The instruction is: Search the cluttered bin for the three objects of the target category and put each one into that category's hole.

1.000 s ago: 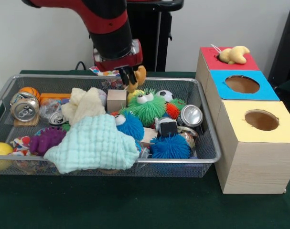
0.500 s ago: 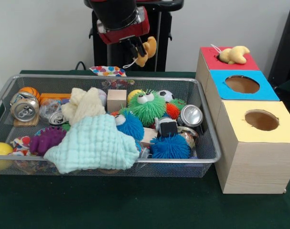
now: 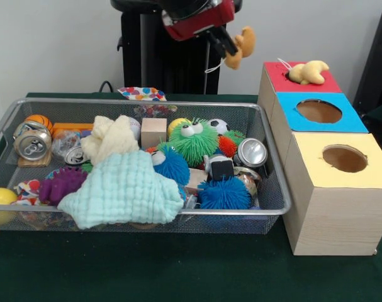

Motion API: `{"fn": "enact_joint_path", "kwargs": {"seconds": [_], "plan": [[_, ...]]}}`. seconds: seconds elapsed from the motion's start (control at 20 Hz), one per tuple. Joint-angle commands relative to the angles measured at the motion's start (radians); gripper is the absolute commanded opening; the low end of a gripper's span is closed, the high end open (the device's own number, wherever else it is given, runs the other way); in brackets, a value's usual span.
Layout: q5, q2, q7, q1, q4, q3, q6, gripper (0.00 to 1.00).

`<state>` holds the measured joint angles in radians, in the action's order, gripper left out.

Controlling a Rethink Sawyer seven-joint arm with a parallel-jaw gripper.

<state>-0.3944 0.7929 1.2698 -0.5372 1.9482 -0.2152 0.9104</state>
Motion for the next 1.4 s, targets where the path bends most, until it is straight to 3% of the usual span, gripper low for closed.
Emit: {"fn": "enact_joint_path", "kwargs": {"seconds": [0.05, 0.4, 0.8, 1.25, 1.4], "plan": [[-0.226, 0.03, 0.088, 0.02, 0.235, -0.133, -0.175, 0.0], [-0.284, 0.046, 0.051, 0.028, 0.304, -0.148, -0.229, 0.0], [-0.376, 0.04, 0.051, 0.03, 0.366, -0.216, -0.312, 0.0], [-0.617, 0.104, 0.015, 0.093, 0.446, -0.282, -0.324, 0.0], [-0.662, 0.098, -0.014, 0.114, 0.445, -0.283, -0.336, 0.0]]}}
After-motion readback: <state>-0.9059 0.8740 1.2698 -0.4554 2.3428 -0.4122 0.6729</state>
